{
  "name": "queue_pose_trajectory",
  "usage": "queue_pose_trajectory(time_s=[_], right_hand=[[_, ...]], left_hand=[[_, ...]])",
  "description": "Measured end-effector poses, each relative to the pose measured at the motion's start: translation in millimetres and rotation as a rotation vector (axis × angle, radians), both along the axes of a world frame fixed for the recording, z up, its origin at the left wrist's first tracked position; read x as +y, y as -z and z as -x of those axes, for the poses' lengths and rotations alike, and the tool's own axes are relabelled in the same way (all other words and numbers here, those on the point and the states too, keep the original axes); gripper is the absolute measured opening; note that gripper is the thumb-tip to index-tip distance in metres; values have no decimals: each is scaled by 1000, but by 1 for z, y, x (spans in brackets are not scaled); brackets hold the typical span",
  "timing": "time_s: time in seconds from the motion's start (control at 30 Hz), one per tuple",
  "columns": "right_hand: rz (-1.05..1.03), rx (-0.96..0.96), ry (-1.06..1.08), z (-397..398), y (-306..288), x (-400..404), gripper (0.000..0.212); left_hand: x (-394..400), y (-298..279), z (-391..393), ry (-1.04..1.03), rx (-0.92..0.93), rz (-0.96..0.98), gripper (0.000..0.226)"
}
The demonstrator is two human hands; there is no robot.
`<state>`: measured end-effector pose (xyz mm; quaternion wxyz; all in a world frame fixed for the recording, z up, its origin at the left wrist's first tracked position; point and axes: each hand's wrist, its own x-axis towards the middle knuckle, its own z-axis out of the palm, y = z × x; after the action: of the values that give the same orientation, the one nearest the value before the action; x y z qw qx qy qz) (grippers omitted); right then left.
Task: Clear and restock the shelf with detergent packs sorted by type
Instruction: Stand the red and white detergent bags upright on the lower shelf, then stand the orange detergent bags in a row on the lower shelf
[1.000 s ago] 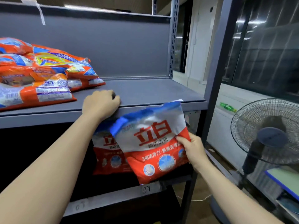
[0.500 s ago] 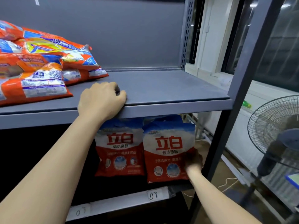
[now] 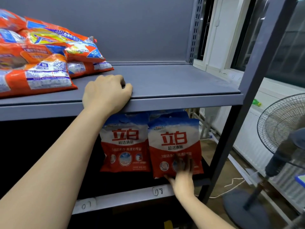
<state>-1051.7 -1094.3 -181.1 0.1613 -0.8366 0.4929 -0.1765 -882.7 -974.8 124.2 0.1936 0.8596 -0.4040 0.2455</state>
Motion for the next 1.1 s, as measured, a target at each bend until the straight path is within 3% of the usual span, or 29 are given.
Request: queue_pose_trajectory(time_s=[0.07, 0.33, 0.53, 0.77, 0.93, 1.1], right_hand=[[57, -8, 1, -3, 4, -10, 101], [-58, 161, -91, 12, -15, -24, 96], [-223, 253, -128, 24, -49, -21, 51], [-119, 41, -245, 35, -117, 15, 56], [51, -188, -433, 38, -183, 52, 27], [162, -370, -559, 24, -247, 82, 14]], left_hand=[[-1, 0, -1, 1, -2, -4, 37], [0, 0, -1, 2, -4, -17, 37], [5, 2, 1, 35, -32, -21, 36], [28, 19, 14, 110, -38, 16, 33], [62, 16, 23, 119, 53, 58, 32], [104, -5, 16, 22, 116, 61, 35]])
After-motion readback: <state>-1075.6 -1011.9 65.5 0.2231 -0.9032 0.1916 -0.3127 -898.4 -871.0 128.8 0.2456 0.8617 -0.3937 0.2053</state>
